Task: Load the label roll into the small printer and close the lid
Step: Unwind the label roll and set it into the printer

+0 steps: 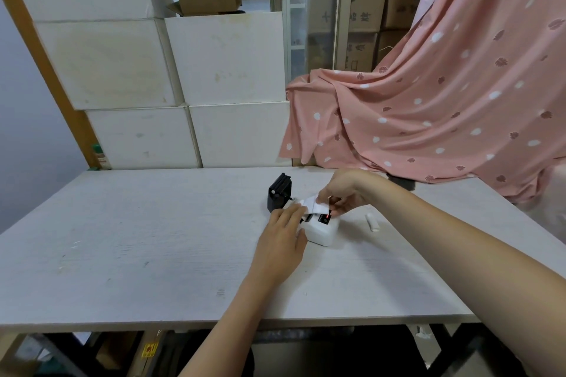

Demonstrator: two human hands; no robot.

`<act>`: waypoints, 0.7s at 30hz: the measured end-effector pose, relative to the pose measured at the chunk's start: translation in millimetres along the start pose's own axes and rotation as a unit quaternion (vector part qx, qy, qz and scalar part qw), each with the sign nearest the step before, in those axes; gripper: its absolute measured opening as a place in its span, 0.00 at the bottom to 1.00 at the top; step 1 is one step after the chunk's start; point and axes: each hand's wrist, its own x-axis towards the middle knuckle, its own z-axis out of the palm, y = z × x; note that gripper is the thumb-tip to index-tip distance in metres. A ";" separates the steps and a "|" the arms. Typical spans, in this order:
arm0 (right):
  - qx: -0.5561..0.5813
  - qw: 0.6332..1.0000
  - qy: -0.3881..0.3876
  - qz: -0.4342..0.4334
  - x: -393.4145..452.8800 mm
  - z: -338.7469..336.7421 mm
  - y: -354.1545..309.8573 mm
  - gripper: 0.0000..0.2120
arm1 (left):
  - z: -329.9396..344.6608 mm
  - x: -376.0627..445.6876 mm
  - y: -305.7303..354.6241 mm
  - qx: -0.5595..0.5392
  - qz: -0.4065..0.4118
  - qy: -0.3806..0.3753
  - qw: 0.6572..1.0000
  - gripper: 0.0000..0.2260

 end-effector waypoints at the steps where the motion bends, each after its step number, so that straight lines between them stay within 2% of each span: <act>1: 0.002 1.000 -0.001 0.002 -0.7 -0.5 0.6 0.04 | -0.3 0.1 0.5 0.000 -0.003 0.000 1.000 0.21; 21: 0.062 0.997 -0.018 0.046 -15.2 -16.7 27.5 0.05 | 2.1 0.7 2.6 0.023 0.034 -0.019 0.999 0.21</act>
